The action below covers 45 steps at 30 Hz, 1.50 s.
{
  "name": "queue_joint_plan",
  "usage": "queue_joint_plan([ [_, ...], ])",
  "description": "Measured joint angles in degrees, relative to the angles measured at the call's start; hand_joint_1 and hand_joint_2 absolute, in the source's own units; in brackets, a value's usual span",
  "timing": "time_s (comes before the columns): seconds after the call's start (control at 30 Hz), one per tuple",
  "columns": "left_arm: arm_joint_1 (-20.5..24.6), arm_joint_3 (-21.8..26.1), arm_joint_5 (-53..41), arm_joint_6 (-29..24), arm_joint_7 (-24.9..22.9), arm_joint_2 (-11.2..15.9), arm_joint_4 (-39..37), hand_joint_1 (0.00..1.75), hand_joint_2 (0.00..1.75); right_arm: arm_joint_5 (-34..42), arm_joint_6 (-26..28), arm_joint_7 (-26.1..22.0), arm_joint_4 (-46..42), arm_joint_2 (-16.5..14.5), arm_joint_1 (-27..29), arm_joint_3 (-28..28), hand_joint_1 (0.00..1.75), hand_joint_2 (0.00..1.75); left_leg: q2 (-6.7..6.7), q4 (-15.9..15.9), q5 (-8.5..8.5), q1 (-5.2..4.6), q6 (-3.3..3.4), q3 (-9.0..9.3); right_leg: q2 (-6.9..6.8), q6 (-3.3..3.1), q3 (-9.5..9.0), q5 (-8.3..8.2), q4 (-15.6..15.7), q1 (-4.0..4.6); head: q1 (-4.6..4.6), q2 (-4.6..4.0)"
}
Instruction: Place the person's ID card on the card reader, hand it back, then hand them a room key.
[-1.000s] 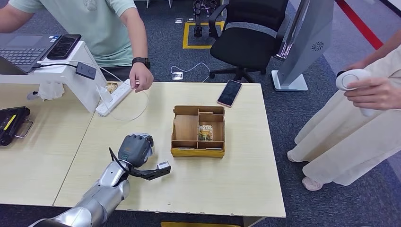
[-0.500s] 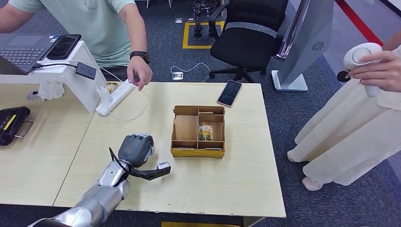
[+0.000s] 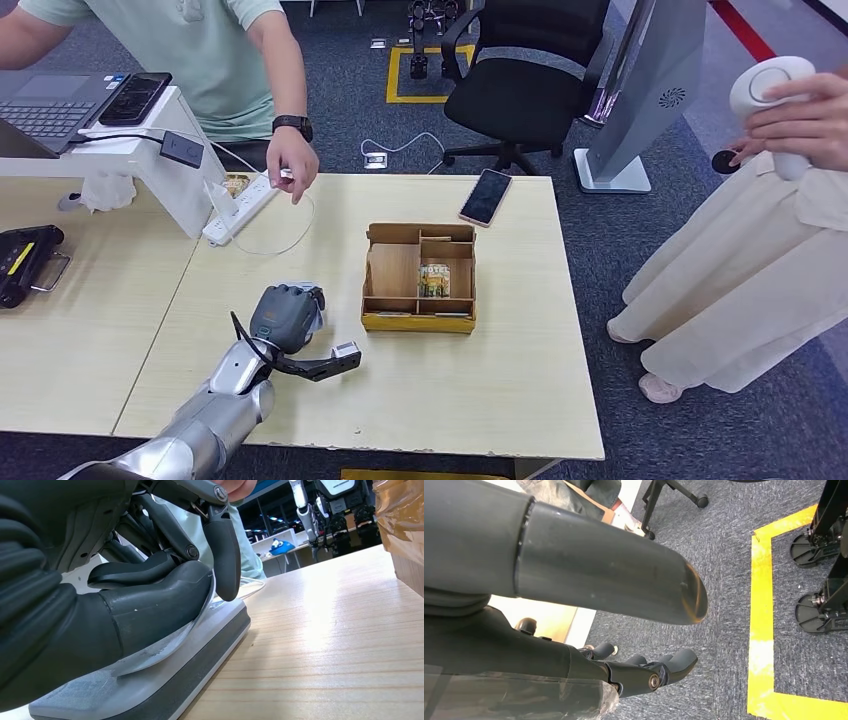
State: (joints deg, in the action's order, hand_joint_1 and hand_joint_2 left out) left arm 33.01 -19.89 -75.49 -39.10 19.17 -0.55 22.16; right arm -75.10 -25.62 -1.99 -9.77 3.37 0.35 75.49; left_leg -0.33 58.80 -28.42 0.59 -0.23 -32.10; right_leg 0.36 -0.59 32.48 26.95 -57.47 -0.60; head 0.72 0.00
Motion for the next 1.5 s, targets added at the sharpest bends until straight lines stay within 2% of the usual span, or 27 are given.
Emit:
queue_joint_plan([
  [0.1,-0.1,0.0,0.5,-0.2,1.8,-0.3,0.1,1.75,1.75,-0.3,0.2,0.0,0.0,0.0,0.0,0.0,0.00,0.00,0.00,0.0,0.01,-0.01,0.00,0.08,0.01,0.00,0.03,0.00,0.0,-0.01,0.02,0.00],
  [0.2,0.3,2.3,-1.3,-0.9,9.9,-3.1,5.8,1.75,1.75,-1.3,1.3,0.2,0.0,0.0,0.1,0.0,0.00,0.00,-0.35,0.2,0.23,-0.05,0.15,0.02,-0.27,0.10,0.37,-0.10,-0.1,-0.03,0.50,0.00],
  [0.27,2.9,8.0,-4.7,-1.1,12.9,-6.0,13.5,1.75,1.75,-1.8,2.0,0.5,0.0,-0.1,-0.3,0.0,0.00,0.00,-0.54,0.4,0.45,0.04,0.22,-0.66,-0.46,0.12,0.84,-0.35,-0.2,0.07,0.34,0.00],
  [0.33,6.5,16.1,-6.0,-1.1,12.9,-8.2,18.6,1.75,1.75,-1.9,2.3,0.6,0.0,-0.1,-0.8,-0.1,0.00,0.00,-0.02,0.4,0.35,0.04,0.19,-0.99,0.02,0.05,1.01,-0.54,-0.2,0.08,-0.22,0.00],
  [0.4,9.0,22.7,-6.4,-1.1,12.7,-9.3,22.0,1.75,1.75,-1.9,2.3,0.7,0.0,-0.3,-0.6,-0.1,0.00,0.00,0.54,0.4,0.17,-0.02,0.21,-0.92,0.55,0.06,0.98,-0.58,-0.2,0.01,-0.11,-0.01],
  [0.5,10.1,27.8,-6.7,-1.0,12.7,-10.5,25.2,1.75,1.75,-2.0,2.3,0.8,0.0,-0.4,-0.3,-0.1,0.00,0.00,0.47,0.4,0.23,-0.02,0.28,-0.90,0.44,0.13,0.98,-0.54,-0.2,0.02,0.09,-0.01],
  [0.6,9.4,30.6,-5.8,-1.0,13.2,-11.4,28.0,1.75,1.75,-2.0,2.3,0.7,0.0,-0.4,-0.6,-0.1,0.00,0.00,0.38,0.4,0.25,-0.02,0.30,-0.93,0.35,0.15,0.97,-0.52,-0.2,0.03,0.09,0.00],
  [0.87,8.2,31.7,-4.4,-1.0,10.8,-11.8,31.5,1.75,1.75,-2.1,2.2,0.7,0.0,-0.5,-0.7,-0.1,0.00,0.00,0.27,0.4,0.24,-0.03,0.31,-1.02,0.27,0.20,0.99,-0.48,-0.2,0.03,0.09,0.00],
  [1.5,8.1,31.6,-3.2,-1.0,9.0,-12.0,31.7,1.75,1.75,-2.1,2.2,0.7,0.0,-0.6,-0.9,-0.1,0.00,0.00,0.27,0.4,0.24,-0.03,0.31,-1.01,0.26,0.21,1.00,-0.48,-0.2,0.03,0.09,0.00],
])
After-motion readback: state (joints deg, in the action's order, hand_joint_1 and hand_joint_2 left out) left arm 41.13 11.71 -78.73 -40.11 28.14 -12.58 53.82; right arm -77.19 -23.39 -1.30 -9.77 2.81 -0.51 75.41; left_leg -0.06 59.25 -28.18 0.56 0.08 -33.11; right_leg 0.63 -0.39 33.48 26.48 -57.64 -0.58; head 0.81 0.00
